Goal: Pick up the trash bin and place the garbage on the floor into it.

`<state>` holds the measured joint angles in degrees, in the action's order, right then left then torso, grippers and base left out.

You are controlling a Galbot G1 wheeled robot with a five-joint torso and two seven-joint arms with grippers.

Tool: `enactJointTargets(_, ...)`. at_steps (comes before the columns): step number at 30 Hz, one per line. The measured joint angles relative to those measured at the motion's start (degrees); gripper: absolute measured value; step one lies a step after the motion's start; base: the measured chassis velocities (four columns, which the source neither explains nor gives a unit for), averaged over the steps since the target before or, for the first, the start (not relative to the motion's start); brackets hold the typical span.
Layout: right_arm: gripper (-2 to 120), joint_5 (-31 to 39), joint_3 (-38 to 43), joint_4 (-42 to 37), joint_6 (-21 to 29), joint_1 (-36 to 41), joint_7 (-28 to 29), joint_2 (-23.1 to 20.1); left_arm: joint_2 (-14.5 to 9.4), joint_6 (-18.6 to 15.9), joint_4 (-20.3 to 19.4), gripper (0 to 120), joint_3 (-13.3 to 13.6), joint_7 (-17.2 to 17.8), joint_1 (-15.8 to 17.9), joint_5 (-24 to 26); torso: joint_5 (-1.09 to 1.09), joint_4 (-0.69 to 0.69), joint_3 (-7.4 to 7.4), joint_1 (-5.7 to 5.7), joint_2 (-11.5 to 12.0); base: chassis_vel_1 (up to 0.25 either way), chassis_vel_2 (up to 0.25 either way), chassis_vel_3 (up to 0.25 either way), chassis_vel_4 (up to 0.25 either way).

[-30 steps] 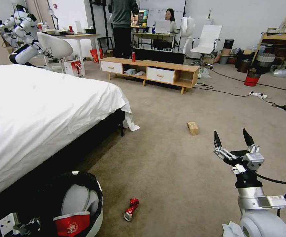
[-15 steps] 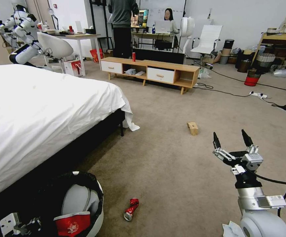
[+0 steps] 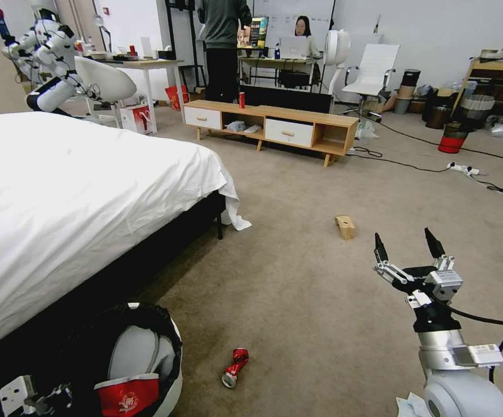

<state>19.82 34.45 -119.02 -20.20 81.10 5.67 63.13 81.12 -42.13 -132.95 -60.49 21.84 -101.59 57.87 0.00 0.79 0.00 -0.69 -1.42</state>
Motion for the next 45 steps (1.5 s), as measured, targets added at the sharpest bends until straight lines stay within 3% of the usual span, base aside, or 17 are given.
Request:
enactJointTargets(35,100,-0.4,0.0,0.7,-0.3,-0.2,0.0,0.1,0.2,0.0,-0.1,2,-0.1,0.0,-0.2,-0.2,0.0,-0.02,0.0,0.0,0.0,0.0,0.0,0.0,0.0)
enactJointTargets(45,100,-0.9,-0.8,1.0,1.7,-0.6,0.6,-1.4,0.2,0.0,0.0,2,0.0,0.0,-0.2,-0.5,0.0,0.01,0.0,0.0,0.0,0.0,0.0,0.0,0.0)
